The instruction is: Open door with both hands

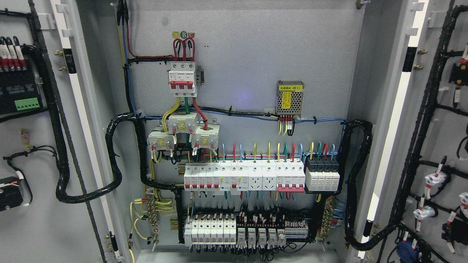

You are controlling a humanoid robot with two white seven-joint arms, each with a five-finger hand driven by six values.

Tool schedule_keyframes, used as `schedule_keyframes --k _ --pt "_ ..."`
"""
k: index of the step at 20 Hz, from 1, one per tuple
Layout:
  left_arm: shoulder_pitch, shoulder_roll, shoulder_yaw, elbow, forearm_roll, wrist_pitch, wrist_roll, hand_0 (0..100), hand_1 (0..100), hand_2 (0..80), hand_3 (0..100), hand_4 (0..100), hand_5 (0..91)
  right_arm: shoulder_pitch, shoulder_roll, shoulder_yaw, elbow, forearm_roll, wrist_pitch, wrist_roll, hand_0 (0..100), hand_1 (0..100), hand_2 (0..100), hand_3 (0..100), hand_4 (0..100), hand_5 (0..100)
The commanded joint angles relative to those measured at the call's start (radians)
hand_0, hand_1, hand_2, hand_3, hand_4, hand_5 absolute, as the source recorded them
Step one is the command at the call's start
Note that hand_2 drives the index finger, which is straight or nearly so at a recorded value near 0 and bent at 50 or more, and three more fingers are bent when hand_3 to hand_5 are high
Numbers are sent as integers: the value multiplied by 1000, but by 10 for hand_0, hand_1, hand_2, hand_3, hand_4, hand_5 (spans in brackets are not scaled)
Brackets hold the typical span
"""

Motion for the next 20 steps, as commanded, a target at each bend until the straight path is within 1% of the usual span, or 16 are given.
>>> schedule_keyframes --k 1,4,9,12,20 --pt "4 -25 78 196 -7 1 -1 120 389 0 0 0 0 -32 41 -1 41 9 25 -1 120 389 0 0 0 0" --pt "4 -25 155 184 -7 4 -7 120 389 0 0 0 0 -32 41 0 41 9 25 -1 120 389 0 0 0 0" --pt "3 -25 212 174 -3 2 -7 120 389 0 0 0 0 -32 47 0 41 9 25 -1 120 389 0 0 0 0" --pt "3 -25 265 156 -3 2 -5 120 389 0 0 0 0 -32 47 0 41 9 25 0 120 389 0 0 0 0" --pt "-2 -25 295 99 -3 1 -8 120 389 0 0 0 0 -32 47 0 39 18 25 0 120 389 0 0 0 0"
